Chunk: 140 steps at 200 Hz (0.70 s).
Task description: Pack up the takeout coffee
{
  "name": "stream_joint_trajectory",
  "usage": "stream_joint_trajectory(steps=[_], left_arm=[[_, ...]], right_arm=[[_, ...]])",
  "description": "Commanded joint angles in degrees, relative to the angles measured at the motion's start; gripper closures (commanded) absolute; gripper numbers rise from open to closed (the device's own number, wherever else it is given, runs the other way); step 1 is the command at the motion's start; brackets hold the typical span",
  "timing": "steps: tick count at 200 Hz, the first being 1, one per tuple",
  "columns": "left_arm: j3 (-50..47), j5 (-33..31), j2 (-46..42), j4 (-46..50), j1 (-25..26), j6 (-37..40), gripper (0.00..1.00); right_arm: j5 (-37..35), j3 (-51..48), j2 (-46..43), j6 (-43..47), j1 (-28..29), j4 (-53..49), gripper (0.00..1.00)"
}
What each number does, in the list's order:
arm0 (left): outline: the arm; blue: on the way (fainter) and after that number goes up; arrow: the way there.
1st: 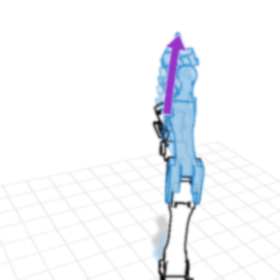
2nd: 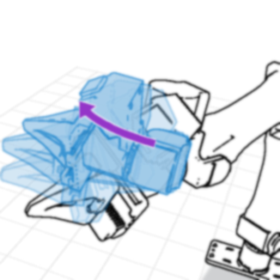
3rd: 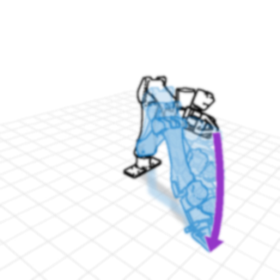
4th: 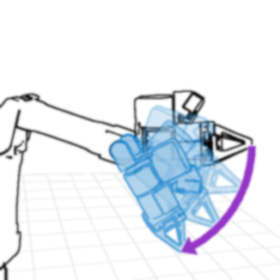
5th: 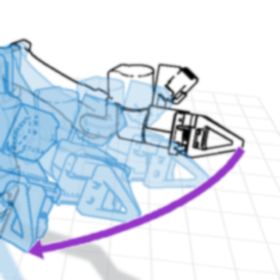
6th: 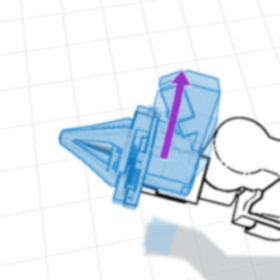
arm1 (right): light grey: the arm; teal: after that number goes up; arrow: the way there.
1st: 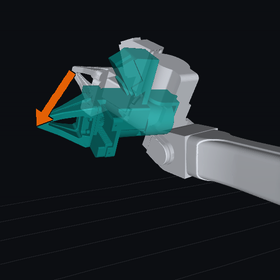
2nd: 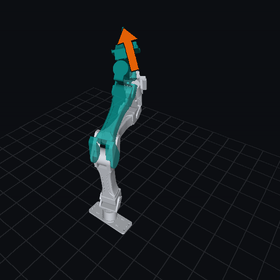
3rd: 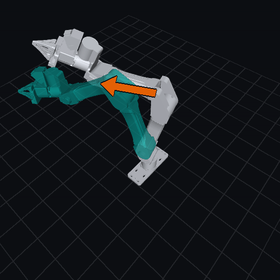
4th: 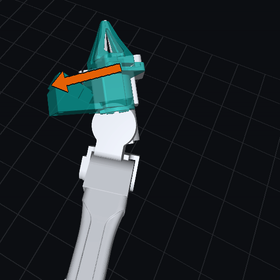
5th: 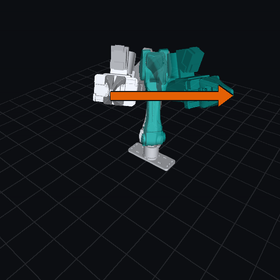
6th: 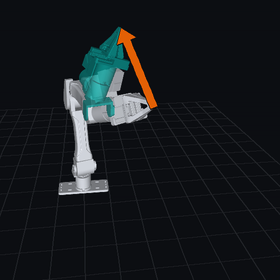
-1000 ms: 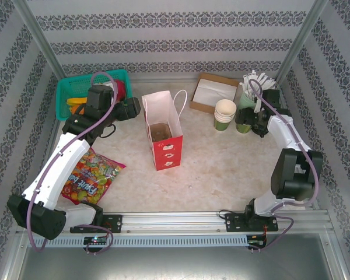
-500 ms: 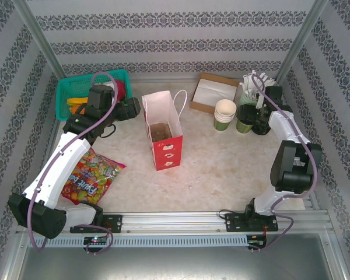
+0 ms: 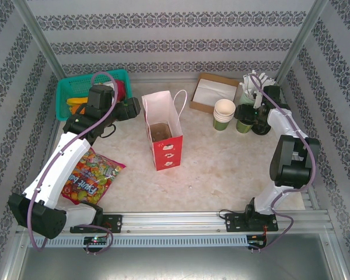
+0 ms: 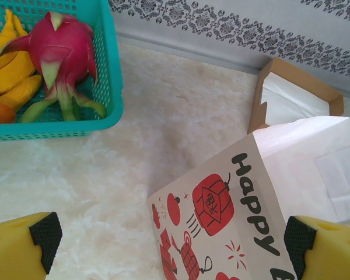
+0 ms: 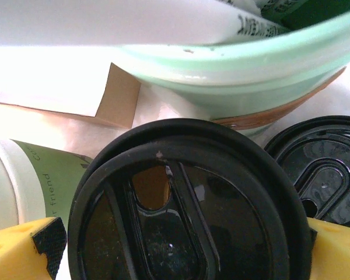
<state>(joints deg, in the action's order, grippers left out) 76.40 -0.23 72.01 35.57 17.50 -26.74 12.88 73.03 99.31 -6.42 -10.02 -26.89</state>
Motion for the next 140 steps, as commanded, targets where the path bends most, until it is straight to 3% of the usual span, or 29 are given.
stream_joint_trajectory(steps=[1,71,140], left_arm=[[1.2,-0.9,0.0,1.2,-0.6,0.8,0.0],[1.1,-0.6,-0.4,0.9,-0.6,0.7,0.0],[0.5,-1.1,-1.3,0.3,-0.6,0.1,0.0]], right_arm=[[1.2,1.6,1.2,1.1,-0.6,-0.1,0.02],[0.4,0.5,-0.5,0.5,-1.1,-1.6,0.11],[3.0,-8.0,-9.6,-6.6,-0.9,-1.8,0.19]])
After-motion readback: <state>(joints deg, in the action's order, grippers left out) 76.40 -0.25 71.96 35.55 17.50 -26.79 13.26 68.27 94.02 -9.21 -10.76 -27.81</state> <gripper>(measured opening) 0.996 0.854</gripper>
